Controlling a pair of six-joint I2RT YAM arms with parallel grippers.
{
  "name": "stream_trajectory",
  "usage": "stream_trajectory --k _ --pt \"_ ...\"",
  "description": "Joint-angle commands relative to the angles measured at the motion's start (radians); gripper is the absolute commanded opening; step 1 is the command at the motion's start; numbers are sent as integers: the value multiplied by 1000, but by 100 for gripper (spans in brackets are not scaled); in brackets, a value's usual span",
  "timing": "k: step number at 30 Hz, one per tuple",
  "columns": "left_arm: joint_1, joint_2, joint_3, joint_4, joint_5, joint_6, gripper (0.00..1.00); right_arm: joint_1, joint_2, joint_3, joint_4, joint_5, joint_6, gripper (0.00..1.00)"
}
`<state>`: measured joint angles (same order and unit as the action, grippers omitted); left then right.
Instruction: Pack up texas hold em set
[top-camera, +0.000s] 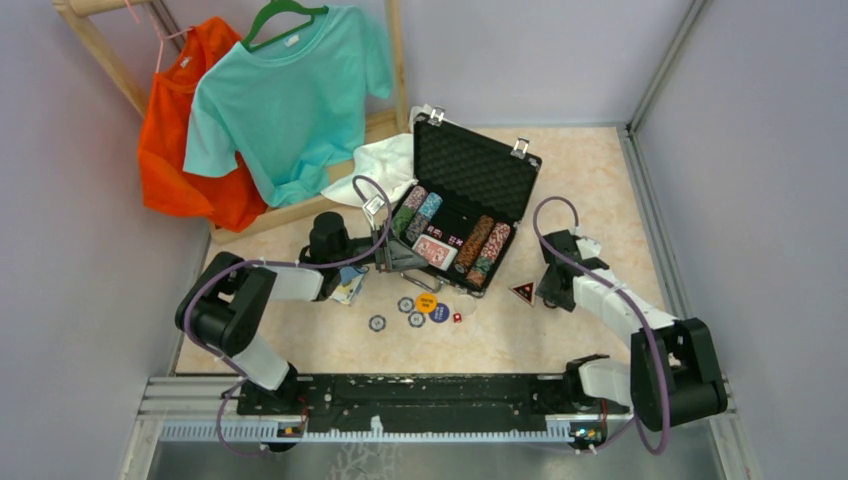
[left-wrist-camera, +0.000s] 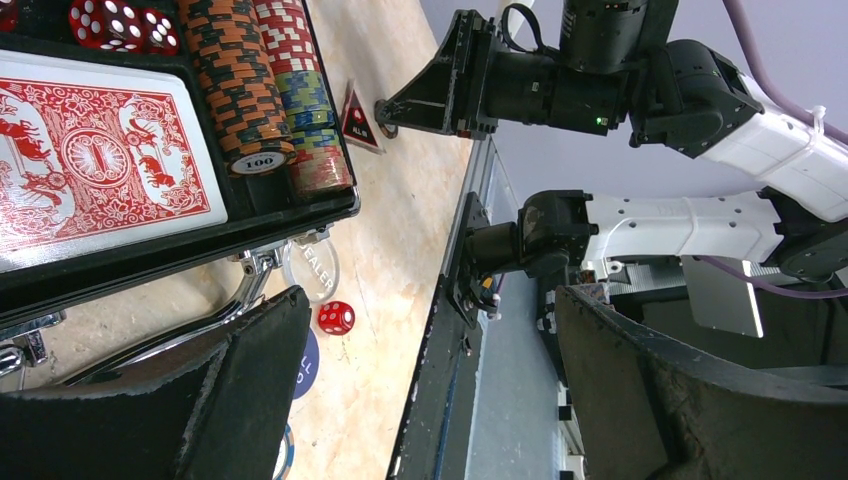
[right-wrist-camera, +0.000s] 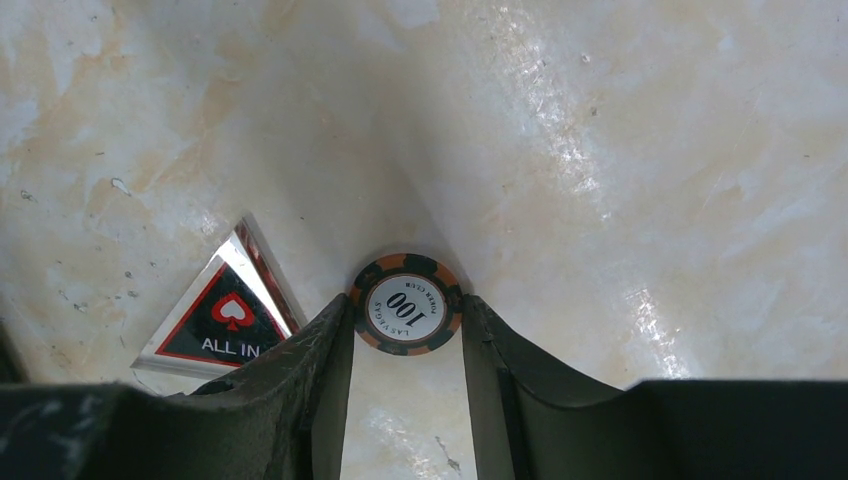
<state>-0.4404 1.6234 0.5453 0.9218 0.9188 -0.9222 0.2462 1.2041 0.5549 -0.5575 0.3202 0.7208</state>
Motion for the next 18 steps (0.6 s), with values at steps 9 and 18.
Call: stream_trajectory --k 9,18 --pt "8 14 -7 46 23 2 96 13 -75 71 -122 -37 3 35" --pt "7 27 -2 46 25 -4 97 41 -81 114 -137 -41 2 37"
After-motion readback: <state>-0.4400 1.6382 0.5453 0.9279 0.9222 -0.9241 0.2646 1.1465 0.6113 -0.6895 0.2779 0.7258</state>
